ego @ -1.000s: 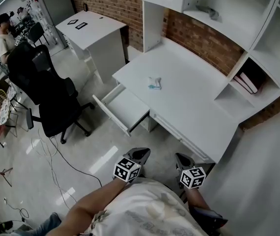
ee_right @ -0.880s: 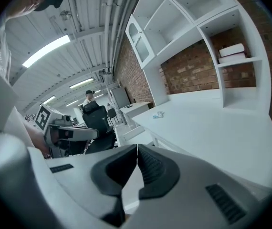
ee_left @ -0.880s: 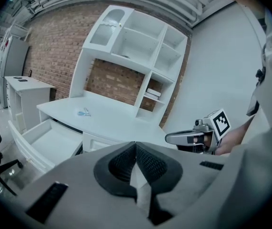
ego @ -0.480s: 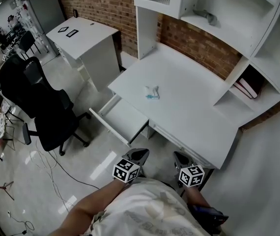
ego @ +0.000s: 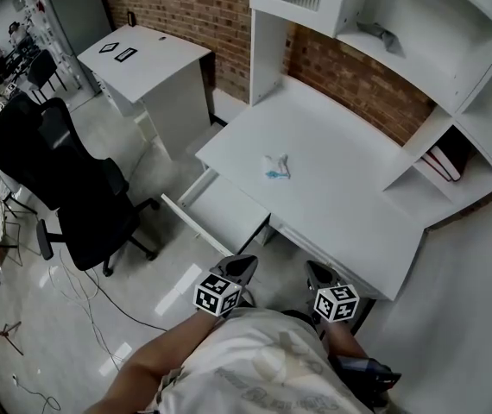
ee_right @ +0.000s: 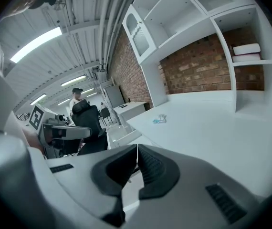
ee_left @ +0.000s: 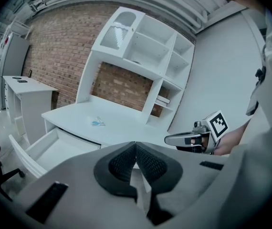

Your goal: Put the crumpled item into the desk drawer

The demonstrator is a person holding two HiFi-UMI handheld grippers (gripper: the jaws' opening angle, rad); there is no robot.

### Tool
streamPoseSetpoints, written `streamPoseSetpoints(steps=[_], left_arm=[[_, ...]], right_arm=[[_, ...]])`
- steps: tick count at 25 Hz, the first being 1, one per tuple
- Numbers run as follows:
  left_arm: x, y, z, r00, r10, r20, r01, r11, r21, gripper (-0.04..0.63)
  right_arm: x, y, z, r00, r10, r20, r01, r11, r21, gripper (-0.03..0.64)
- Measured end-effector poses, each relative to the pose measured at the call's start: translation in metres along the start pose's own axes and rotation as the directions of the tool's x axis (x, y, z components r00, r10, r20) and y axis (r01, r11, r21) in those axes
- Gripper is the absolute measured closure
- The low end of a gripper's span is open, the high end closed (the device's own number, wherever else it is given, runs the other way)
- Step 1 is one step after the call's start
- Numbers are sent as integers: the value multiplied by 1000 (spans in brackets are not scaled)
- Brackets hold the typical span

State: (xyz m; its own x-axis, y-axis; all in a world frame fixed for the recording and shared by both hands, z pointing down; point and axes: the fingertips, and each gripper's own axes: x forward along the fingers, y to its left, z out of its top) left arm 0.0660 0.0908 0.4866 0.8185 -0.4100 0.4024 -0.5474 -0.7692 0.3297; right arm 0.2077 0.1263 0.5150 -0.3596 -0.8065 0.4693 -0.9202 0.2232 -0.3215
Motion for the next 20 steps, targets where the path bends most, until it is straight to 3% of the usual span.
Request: streamPoseSetpoints(steps=[14,20], left_arm=[[-22,32,3,999,38,30,-37,999,-38,575],[-35,53,-5,995,94,23,-92,993,-72,575]], right_arm=[[33,26,7,998,39,-51,-41,998,-46,594],[61,44,10,993,94,-76,-99,993,-64,594]])
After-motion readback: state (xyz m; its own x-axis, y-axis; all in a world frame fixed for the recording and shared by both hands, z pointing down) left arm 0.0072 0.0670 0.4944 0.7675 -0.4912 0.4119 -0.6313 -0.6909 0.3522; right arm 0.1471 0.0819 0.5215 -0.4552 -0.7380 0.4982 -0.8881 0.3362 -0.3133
